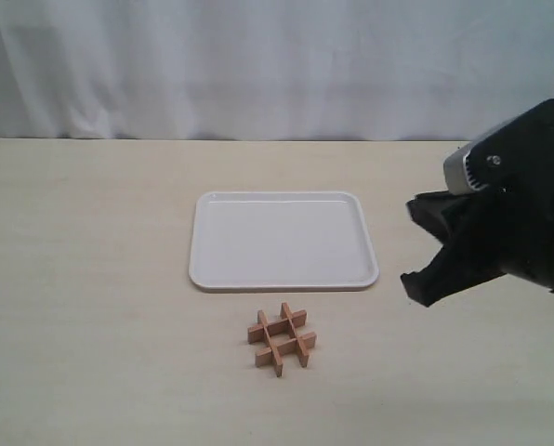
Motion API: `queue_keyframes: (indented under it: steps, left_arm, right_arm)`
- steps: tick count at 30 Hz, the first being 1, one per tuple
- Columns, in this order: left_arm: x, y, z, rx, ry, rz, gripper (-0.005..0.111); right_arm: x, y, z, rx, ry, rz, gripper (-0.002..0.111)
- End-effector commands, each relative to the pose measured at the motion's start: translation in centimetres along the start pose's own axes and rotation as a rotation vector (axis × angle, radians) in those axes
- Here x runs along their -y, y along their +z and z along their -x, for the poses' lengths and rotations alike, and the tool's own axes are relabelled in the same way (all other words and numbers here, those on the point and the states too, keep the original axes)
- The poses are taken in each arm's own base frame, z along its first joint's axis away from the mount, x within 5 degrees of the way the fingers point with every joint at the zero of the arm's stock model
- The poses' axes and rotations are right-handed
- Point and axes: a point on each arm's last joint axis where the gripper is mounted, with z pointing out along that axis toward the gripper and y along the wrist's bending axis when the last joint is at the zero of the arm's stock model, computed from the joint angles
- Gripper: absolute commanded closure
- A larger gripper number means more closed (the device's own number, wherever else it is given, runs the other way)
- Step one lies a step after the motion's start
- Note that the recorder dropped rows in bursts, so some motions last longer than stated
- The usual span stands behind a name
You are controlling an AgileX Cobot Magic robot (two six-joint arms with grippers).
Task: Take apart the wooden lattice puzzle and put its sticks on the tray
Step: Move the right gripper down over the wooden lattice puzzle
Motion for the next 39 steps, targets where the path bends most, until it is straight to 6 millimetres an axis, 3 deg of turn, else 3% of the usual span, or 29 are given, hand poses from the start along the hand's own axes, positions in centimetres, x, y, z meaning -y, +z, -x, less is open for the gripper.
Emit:
queue_keyframes:
  steps: [1,6,9,13,17,23,28,30,34,39]
  left_arm:
    - [0.0,0.0,0.0,0.009,-0.004,0.0,0.107]
    - [0.0,0.0,0.0,0.009,-0.004,0.0,0.107]
    - [0.0,0.0,0.0,0.009,-0.004,0.0,0.107]
    - [0.0,0.0,0.0,0.009,-0.004,0.0,0.107]
    - [0.0,0.0,0.0,0.009,-0.004,0.0,0.107]
    - [0.0,0.0,0.0,0.009,-0.004,0.0,0.107]
    - [0.0,0.0,0.0,0.009,-0.004,0.0,0.107]
    - [0.0,0.0,0.0,0.009,-0.004,0.0,0.107]
    - [0.0,0.0,0.0,0.009,-0.004,0.0,0.107]
    - [0.0,0.0,0.0,0.009,-0.004,0.0,0.107]
  right_arm:
    - [2.4,-0.7,-0.1,-0.157,-0.131,-0.35,0.104]
    - [4.2,-1.9,-0.2,-0.358,-0.099,-0.552,0.104]
    - [3.6,-1.5,-0.2,-0.518,-0.045,-0.455,0.104]
    - [0.8,0.1,0.4,-0.726,0.134,-0.143,0.104]
    - [-1.0,1.8,0.2,-0.79,0.202,0.037,0.104]
    - [-3.9,5.0,-1.9,-0.916,0.281,0.274,0.104]
    - [-4.5,7.3,-3.7,-0.989,0.286,0.277,0.103]
    - [-4.6,8.0,-4.2,-0.989,0.283,0.273,0.097]
    - [-4.7,8.8,-4.6,-0.972,0.253,0.281,0.087]
    - [-5.5,9.3,-5.2,-1.0,0.208,0.29,0.087]
